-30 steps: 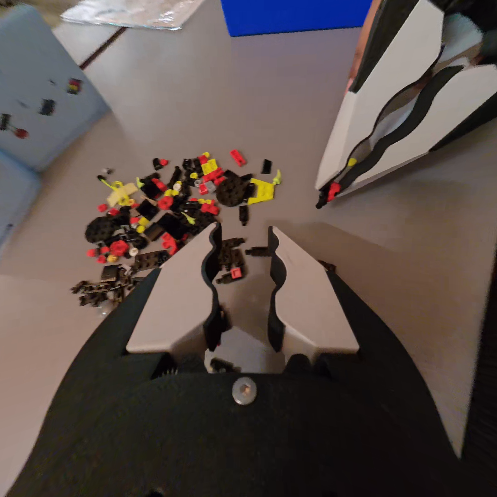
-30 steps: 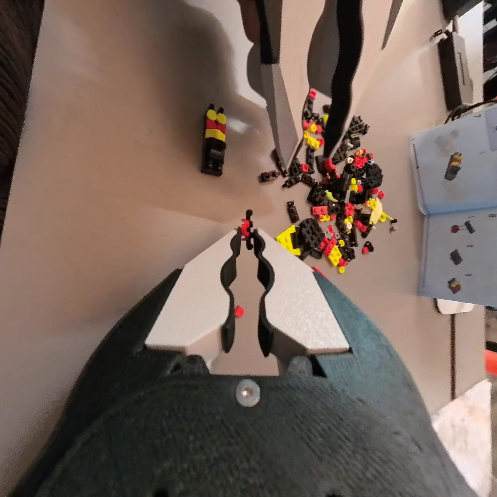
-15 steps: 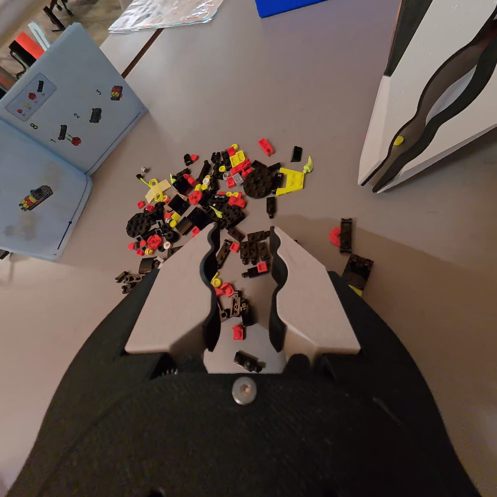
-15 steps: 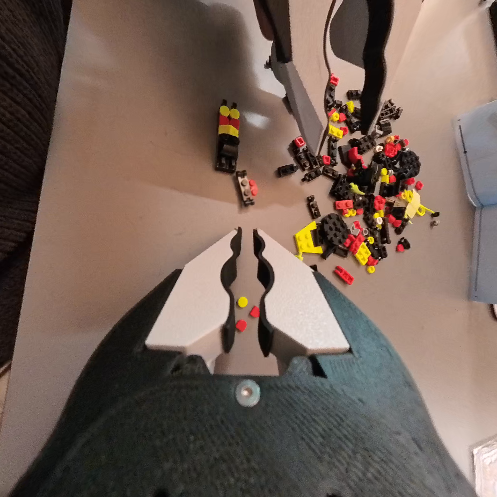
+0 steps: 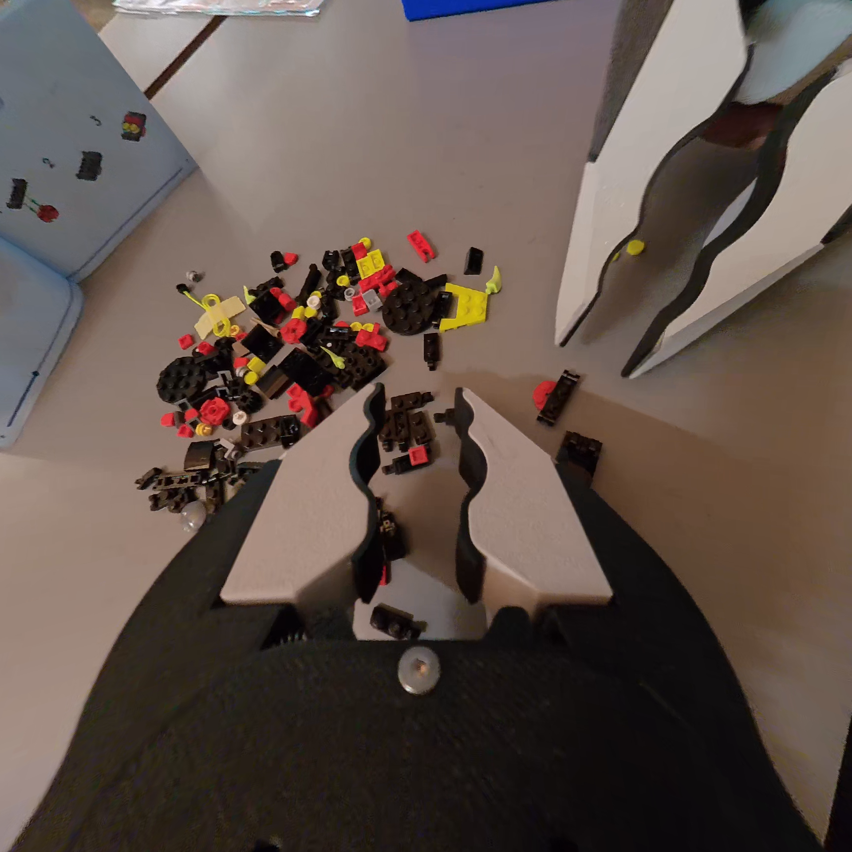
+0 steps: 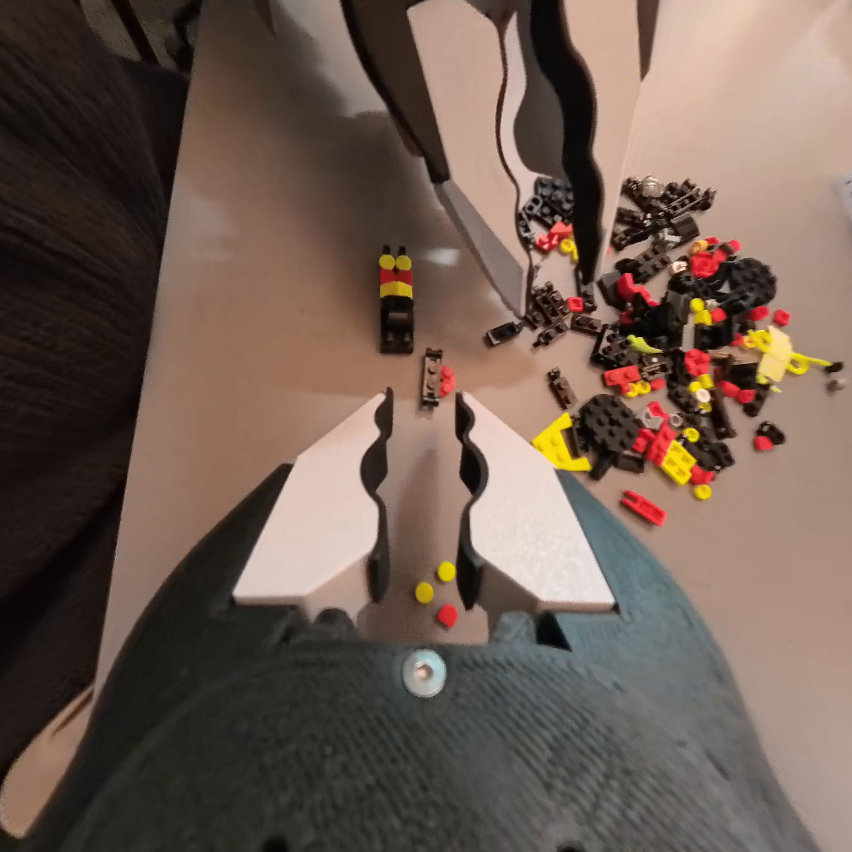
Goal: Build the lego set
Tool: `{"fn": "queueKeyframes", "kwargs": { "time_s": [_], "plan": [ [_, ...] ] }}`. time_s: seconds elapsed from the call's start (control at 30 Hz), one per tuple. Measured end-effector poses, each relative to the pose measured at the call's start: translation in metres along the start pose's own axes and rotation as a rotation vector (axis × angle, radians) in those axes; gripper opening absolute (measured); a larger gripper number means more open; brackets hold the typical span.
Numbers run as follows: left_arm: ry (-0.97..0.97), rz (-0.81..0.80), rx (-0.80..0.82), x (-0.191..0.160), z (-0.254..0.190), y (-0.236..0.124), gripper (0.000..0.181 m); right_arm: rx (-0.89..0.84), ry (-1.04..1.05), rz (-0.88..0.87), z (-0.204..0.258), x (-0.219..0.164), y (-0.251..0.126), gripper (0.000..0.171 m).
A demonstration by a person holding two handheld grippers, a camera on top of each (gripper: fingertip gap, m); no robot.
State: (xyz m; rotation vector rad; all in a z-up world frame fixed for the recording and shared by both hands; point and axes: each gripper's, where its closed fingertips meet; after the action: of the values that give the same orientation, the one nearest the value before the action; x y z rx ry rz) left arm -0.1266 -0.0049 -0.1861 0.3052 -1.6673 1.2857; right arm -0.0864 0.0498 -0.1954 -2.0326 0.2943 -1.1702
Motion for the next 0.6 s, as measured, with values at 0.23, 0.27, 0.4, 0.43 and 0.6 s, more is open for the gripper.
{"fn": "queueKeyframes", "kwargs": {
  "time_s": [0.23,0.27,0.4,0.43,0.6],
  "plan": [
    [0.006,0.015,-0.057,-0.003,-0.012,0.002,0.027,0.000,0.041,0.080,-0.002,-0.009,0.018,0.025],
    [0.007,0.015,-0.063,-0.004,-0.013,0.002,0.027,-0.002,0.043,0.081,-0.003,-0.009,0.018,0.014],
    [0.025,0.002,-0.119,-0.002,-0.023,0.000,0.027,-0.032,0.062,0.048,-0.010,-0.002,0.008,0.007],
    [0.034,-0.002,-0.134,-0.001,-0.026,-0.001,0.028,-0.032,0.083,0.023,-0.012,0.001,0.004,0.007],
    [0.128,-0.045,-0.207,0.002,-0.044,-0.006,0.030,0.016,0.240,-0.073,-0.018,0.001,-0.011,0.007]
  ]
}}
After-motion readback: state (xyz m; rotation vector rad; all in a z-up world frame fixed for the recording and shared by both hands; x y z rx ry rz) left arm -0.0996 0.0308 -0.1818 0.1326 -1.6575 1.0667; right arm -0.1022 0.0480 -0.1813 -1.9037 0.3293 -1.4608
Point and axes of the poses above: each gripper's, where its closed fingertips meet, y out along the fingers, x out of its top, z = x × y across the jaws, and after that the axes turned 11 degrees about -y, right-handed
